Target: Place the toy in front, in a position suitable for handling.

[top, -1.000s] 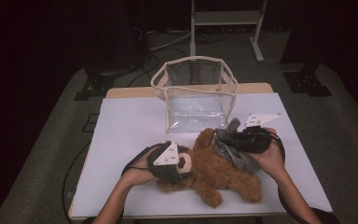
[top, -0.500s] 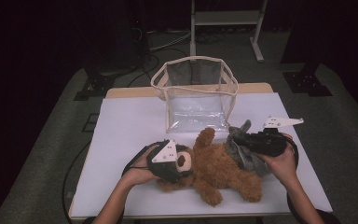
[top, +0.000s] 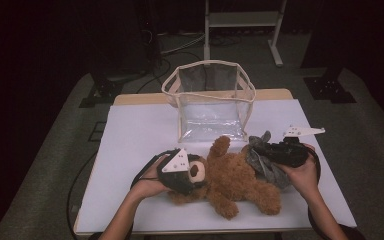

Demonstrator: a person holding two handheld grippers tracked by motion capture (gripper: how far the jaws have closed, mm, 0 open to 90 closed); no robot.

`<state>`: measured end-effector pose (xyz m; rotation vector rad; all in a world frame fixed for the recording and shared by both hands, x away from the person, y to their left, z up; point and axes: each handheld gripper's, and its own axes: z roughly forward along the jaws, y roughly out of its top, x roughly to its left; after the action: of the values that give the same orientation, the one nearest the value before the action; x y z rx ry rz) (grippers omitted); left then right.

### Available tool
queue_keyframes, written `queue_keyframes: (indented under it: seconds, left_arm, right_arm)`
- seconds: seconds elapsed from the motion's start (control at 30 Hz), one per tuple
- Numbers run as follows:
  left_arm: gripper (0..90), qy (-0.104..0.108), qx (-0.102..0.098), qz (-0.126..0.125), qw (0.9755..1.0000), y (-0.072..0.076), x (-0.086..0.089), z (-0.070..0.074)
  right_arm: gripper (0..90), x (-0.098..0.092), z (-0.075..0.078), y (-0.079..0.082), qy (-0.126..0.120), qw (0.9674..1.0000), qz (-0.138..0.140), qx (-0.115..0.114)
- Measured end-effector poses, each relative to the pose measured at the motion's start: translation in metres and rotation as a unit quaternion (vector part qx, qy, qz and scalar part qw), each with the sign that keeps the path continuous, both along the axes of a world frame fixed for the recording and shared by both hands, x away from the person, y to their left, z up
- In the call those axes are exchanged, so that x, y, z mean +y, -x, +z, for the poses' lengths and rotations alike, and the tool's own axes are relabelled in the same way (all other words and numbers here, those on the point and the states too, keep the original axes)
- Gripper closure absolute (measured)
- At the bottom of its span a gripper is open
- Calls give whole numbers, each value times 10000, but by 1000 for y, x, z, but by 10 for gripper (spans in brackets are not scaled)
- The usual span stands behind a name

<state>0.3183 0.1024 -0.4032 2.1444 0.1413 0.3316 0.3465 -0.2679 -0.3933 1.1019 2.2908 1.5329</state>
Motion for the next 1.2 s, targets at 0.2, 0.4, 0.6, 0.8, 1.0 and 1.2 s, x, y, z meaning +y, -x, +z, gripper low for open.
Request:
queue_keyframes:
  seconds: [0.2,0.4,0.6,0.8,1.0,1.2]
  left_arm:
    - [182,-89,-58,-17,9999,2,-1,1]
    - [187,-103,-30,-12,9999,3,-3,1]
    - [186,-93,-42,-43,9999,2,-3,1]
    - [186,-144,-57,-22,9999,3,-5,1]
    - [217,-37,34,14,10000,2,3,9]
    - [260,2,182,-23,9998,-1,2,6]
  right_arm:
    - [686,33,10,11,175,9979,588,-209]
    - [683,10,-4,-4,365,9993,96,-30]
    - [682,7,12,1,112,9998,106,-157]
    - [680,42,18,7,202,9976,624,-218]
    - [681,28,3,-7,397,9988,278,81]
    - [681,44,29,-1,165,9976,662,-139]
